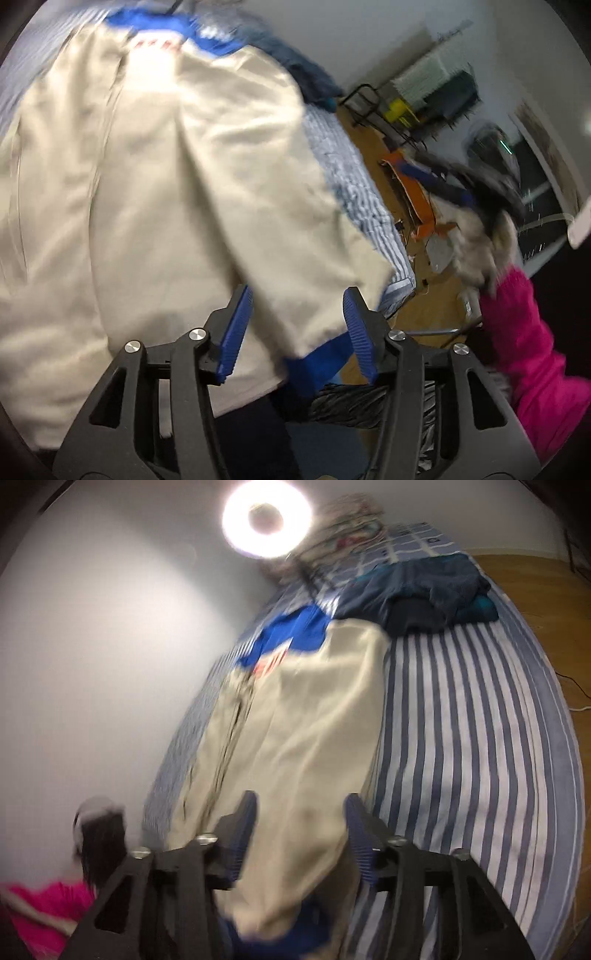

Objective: Fold large clothes

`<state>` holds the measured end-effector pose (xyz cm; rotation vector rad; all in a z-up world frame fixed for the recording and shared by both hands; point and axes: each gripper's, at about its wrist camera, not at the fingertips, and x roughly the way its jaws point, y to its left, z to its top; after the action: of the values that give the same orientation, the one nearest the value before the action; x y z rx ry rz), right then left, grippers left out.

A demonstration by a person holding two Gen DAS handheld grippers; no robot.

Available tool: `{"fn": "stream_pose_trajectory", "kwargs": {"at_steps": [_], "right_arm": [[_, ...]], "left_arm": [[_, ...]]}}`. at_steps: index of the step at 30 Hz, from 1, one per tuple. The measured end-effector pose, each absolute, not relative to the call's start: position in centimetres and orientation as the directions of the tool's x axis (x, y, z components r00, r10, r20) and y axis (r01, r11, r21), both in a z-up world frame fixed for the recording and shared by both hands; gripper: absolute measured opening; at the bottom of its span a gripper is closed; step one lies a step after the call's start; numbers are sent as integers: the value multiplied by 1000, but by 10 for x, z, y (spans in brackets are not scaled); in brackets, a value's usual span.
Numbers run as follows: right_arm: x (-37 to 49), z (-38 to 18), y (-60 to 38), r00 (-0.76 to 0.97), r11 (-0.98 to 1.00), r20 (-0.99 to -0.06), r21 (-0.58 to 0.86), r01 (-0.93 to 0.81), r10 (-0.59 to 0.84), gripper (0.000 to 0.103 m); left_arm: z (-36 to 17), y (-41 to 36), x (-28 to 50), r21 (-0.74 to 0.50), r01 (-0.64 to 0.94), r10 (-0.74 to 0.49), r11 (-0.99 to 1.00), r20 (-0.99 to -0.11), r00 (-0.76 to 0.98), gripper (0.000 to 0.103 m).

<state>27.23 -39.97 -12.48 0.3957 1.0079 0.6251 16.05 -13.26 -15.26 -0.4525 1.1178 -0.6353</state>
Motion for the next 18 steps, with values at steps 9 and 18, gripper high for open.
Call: {"fn": "stream_pose_trajectory", "kwargs": {"at_steps": [9, 18], "right_arm": [[219, -180, -352, 242, 785, -766, 493, -374, 596, 68], [214, -206, -370, 91, 518, -512, 824, -230, 854, 13]], "left_arm": [[-208, -147, 172, -736, 112, -743, 667, -649, 161, 15], [-184, -152, 172, -732, 193, -757, 653, -622, 201, 2]]}}
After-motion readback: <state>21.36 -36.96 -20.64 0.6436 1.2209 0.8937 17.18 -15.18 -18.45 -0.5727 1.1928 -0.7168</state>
